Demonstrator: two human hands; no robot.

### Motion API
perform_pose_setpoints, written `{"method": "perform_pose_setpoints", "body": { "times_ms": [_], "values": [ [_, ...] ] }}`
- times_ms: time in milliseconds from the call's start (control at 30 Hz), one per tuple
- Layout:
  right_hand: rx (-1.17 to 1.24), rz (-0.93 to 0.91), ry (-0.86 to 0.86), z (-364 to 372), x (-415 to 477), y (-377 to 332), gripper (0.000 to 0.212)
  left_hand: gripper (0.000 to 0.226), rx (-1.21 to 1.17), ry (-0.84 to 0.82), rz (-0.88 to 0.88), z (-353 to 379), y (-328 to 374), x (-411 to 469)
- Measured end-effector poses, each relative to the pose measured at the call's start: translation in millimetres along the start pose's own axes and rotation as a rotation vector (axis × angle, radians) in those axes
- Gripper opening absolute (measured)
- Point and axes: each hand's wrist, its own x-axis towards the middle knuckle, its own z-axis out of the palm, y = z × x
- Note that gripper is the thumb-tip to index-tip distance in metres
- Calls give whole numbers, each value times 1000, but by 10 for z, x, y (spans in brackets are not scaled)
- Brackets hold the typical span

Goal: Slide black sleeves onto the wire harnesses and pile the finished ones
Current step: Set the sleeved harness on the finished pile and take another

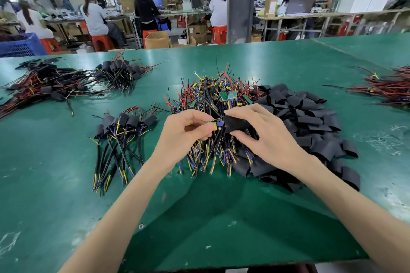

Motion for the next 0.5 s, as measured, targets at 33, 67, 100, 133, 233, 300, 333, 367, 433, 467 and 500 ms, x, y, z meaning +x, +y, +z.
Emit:
{"method": "perform_pose_setpoints", "body": {
  "times_ms": [33, 67, 100, 133, 233, 300, 333, 367, 433, 467, 500],
  "values": [
    [-6, -2, 0, 3, 2, -7, 45, 18, -2, 12, 8, 0, 6, 0],
    [-11, 1, -3, 6, 3, -11, 45, 18, -9, 23, 12, 5, 8, -2],
    [-10, 8, -6, 7, 2, -16, 45, 18, -13, 31, 12, 9, 9, -3],
    [-1, 15, -6, 7, -1, -17, 45, 18, -13, 35, 10, 11, 7, -2],
    [56, 23, 10, 4, -11, -13, 45, 17, 2, 22, -1, 5, 4, 1],
    [99, 32, 20, 4, -10, -14, 45, 19, 3, 0, -5, 2, 4, -2],
    [120, 32, 18, 5, -11, -12, 44, 20, 4, -13, -3, 3, 6, -5],
    [140, 32, 11, 8, -14, -9, 45, 21, 11, -26, 5, 4, 8, -10],
    [173, 25, -10, 13, -18, -4, 45, 23, 44, -32, 31, 10, 7, -13],
    [187, 18, -14, 17, -18, -4, 45, 24, 62, -22, 38, 14, 3, -11],
    [198, 9, -14, 23, -18, -8, 45, 25, 72, -8, 36, 19, -3, -10]
  ]
}}
